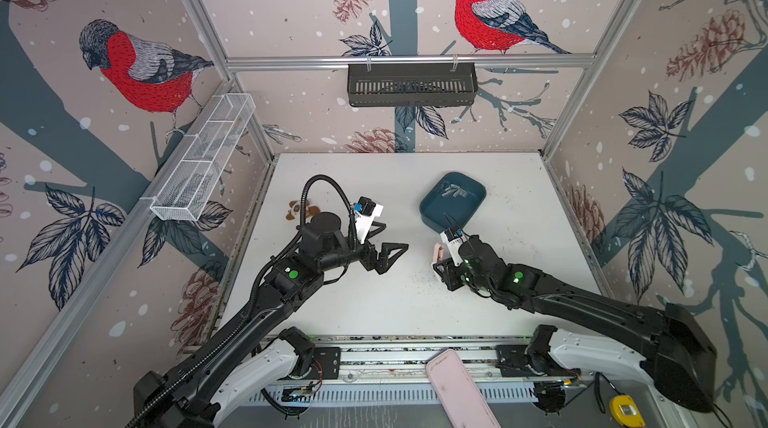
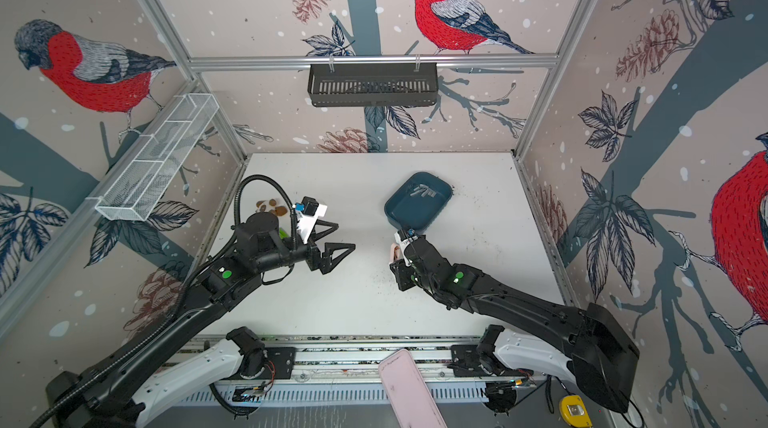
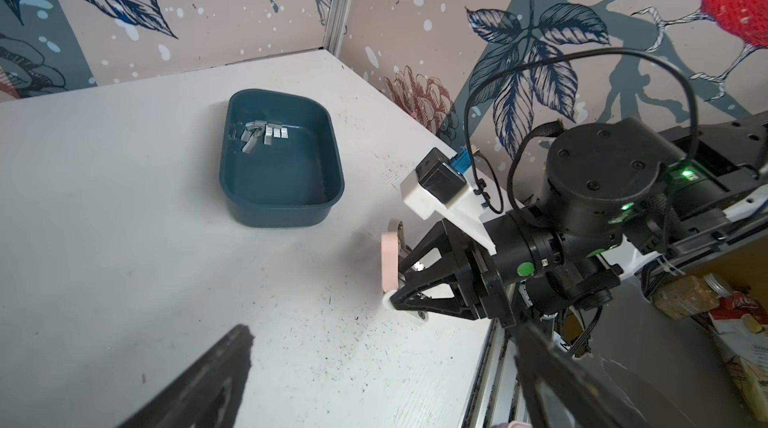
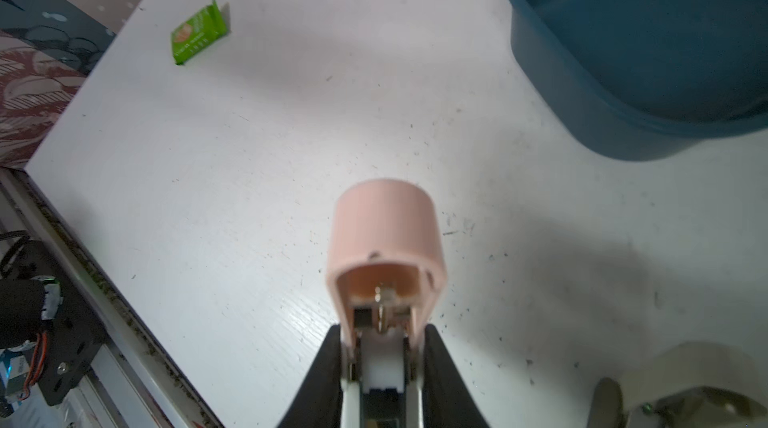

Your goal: Load the staples into the stapler

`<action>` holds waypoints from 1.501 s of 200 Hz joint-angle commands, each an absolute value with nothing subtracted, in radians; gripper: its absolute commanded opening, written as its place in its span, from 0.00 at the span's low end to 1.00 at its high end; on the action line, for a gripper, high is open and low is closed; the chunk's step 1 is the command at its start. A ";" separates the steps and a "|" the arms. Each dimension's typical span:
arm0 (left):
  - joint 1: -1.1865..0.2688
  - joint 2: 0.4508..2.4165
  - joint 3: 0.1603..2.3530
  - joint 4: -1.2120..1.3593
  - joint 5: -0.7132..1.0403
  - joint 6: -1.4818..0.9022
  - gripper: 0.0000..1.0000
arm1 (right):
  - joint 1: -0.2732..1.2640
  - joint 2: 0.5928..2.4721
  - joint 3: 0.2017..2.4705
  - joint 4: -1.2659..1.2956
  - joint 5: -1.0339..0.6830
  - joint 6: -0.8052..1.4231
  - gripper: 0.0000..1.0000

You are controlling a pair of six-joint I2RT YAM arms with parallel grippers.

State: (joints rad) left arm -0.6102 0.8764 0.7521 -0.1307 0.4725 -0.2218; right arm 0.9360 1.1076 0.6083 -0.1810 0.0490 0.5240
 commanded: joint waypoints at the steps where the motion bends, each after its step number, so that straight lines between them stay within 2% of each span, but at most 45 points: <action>1: -0.610 0.892 0.726 -0.070 0.480 -0.274 0.98 | 0.956 1.151 0.630 -0.239 0.140 0.544 0.20; 49: -0.611 0.875 0.729 -0.107 0.398 -0.275 0.98 | 1.044 1.329 0.689 -0.247 0.237 0.536 0.19; 105: -0.611 0.793 0.763 -0.312 0.200 -0.224 0.98 | 1.089 1.511 0.753 -0.198 0.255 0.496 0.19; 141: -0.612 0.734 0.730 -0.318 0.137 -0.226 0.98 | 1.095 1.572 0.776 -0.149 0.243 0.501 0.19; 160: -0.612 0.727 0.732 -0.320 0.112 -0.231 0.98 | 1.100 1.600 0.794 -0.145 0.245 0.507 0.21; 194: -0.611 0.740 0.738 -0.327 0.102 -0.224 0.98 | 1.112 1.636 0.815 -0.148 0.263 0.514 0.31; 242: -0.611 0.738 0.738 -0.324 0.109 -0.223 0.98 | 1.130 1.598 0.806 -0.151 0.304 0.552 0.50; 300: -0.612 0.721 0.725 -0.282 0.237 -0.259 0.98 | 1.099 1.335 0.673 -0.225 0.353 0.636 0.54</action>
State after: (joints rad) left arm -0.6117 0.7334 0.7300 -0.3161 0.1627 -0.2401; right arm 1.1248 1.4101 0.7128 -0.1783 0.3134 0.5816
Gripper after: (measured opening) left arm 0.982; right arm 0.538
